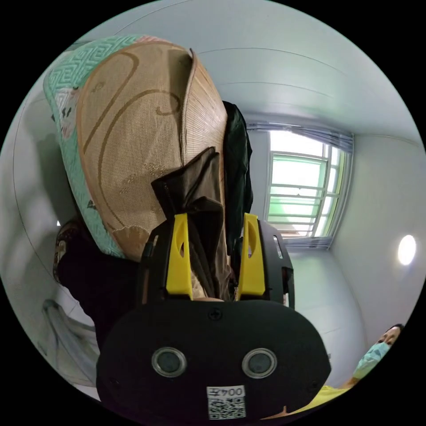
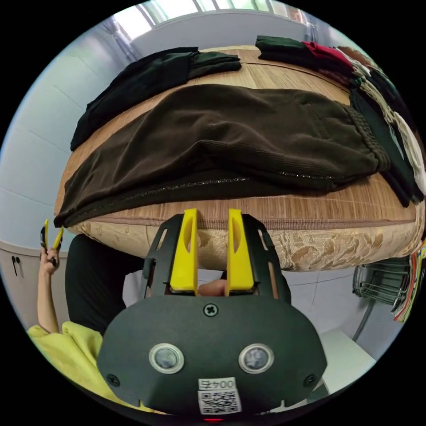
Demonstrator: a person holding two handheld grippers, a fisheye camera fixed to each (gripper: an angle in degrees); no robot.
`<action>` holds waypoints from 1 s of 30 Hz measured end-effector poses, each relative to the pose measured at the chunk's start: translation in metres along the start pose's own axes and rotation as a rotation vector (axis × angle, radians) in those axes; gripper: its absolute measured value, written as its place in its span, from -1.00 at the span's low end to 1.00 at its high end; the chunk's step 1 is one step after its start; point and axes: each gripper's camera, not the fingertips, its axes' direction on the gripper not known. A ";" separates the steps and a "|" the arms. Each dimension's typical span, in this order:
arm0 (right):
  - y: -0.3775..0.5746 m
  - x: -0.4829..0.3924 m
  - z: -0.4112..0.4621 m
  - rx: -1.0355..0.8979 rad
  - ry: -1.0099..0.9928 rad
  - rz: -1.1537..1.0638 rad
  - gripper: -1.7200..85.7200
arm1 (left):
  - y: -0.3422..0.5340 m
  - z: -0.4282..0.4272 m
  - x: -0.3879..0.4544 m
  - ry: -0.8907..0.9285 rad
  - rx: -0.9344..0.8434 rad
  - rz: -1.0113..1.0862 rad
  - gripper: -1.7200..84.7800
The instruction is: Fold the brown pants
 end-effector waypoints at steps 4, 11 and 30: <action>0.008 -0.026 0.007 0.055 0.102 -0.061 -0.72 | -0.003 0.002 -0.024 0.021 -0.006 -0.057 -0.59; 0.012 -0.016 0.011 0.121 0.027 0.076 -0.90 | -0.013 -0.002 -0.025 -0.050 0.002 -0.005 -0.85; 0.019 0.002 0.022 0.125 -0.153 0.141 -0.89 | -0.049 -0.036 -0.088 -0.143 -0.119 0.229 -0.89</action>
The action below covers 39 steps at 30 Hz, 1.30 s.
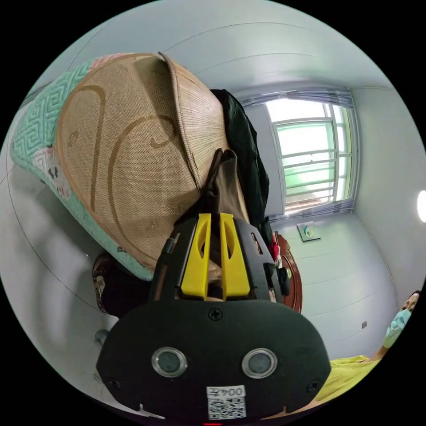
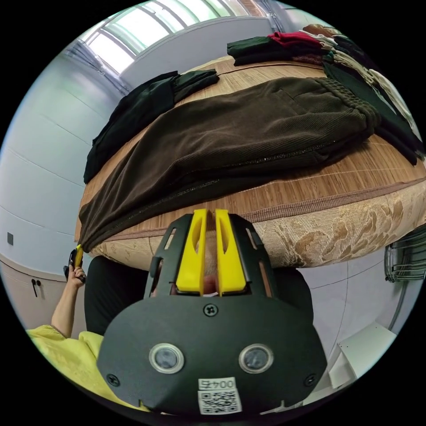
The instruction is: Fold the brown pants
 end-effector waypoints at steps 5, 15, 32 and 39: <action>0.004 -0.006 0.002 0.013 0.041 -0.034 -0.86 | 0.001 -0.016 0.026 0.007 0.046 0.054 -0.90; 0.008 0.015 0.001 0.012 -0.002 0.028 -0.89 | 0.020 -0.037 0.060 -0.056 0.092 -0.005 -0.90; 0.014 0.041 -0.004 0.033 -0.034 -0.025 -0.80 | -0.064 -0.002 0.211 -0.249 0.073 0.375 -0.94; 0.015 0.061 -0.009 0.035 -0.059 0.002 -0.82 | -0.156 0.114 0.300 -0.461 -0.081 0.448 -0.96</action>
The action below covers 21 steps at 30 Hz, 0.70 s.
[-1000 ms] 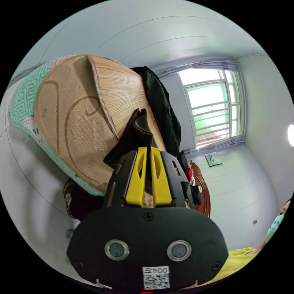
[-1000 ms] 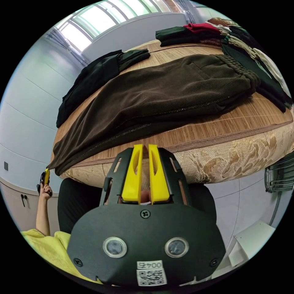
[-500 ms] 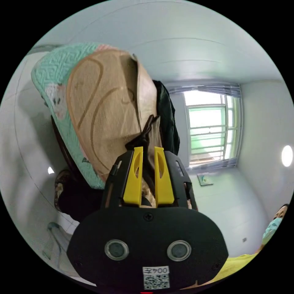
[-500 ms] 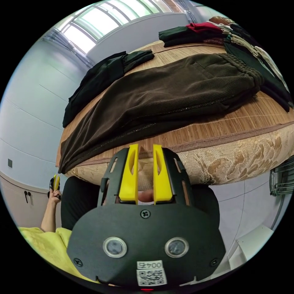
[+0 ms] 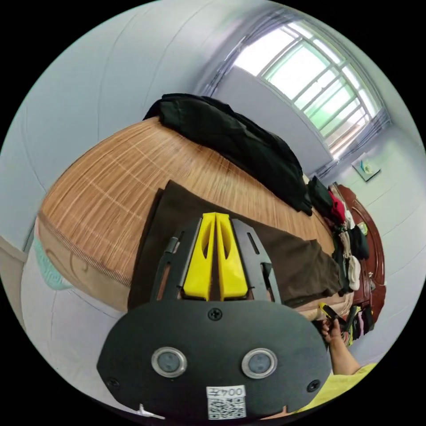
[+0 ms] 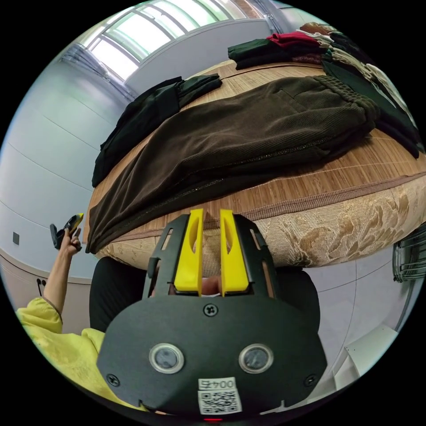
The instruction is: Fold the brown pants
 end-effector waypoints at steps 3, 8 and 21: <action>-0.001 0.006 -0.002 -0.005 0.017 -0.004 -0.83 | -0.038 0.048 0.019 -0.051 -0.145 0.030 -0.96; -0.005 0.019 -0.007 -0.009 0.017 -0.003 -0.85 | -0.075 0.075 0.012 -0.076 -0.177 -0.008 -0.96; -0.012 0.043 -0.019 0.005 0.033 -0.007 -0.85 | -0.223 0.078 0.039 -0.082 -0.222 0.102 -0.96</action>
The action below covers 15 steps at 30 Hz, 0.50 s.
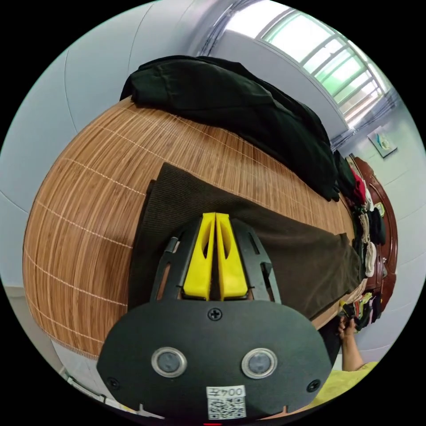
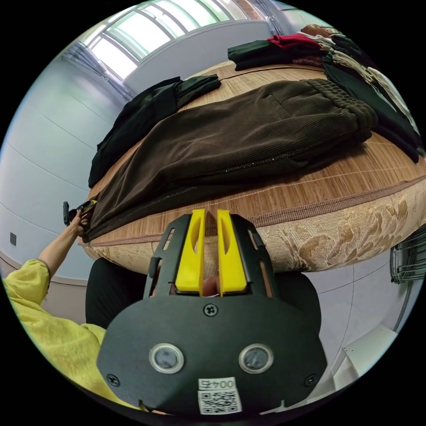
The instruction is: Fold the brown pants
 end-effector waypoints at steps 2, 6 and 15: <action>-0.001 0.005 -0.003 0.003 -0.003 -0.005 -0.83 | -0.001 -0.028 0.016 0.022 0.029 0.001 -0.96; -0.002 0.008 -0.007 0.016 -0.002 -0.037 -0.80 | 0.049 -0.082 0.087 0.217 0.130 0.176 -0.96; 0.004 0.002 -0.018 0.038 0.024 -0.154 -0.78 | 0.175 -0.081 0.236 -0.048 -0.002 0.493 -0.96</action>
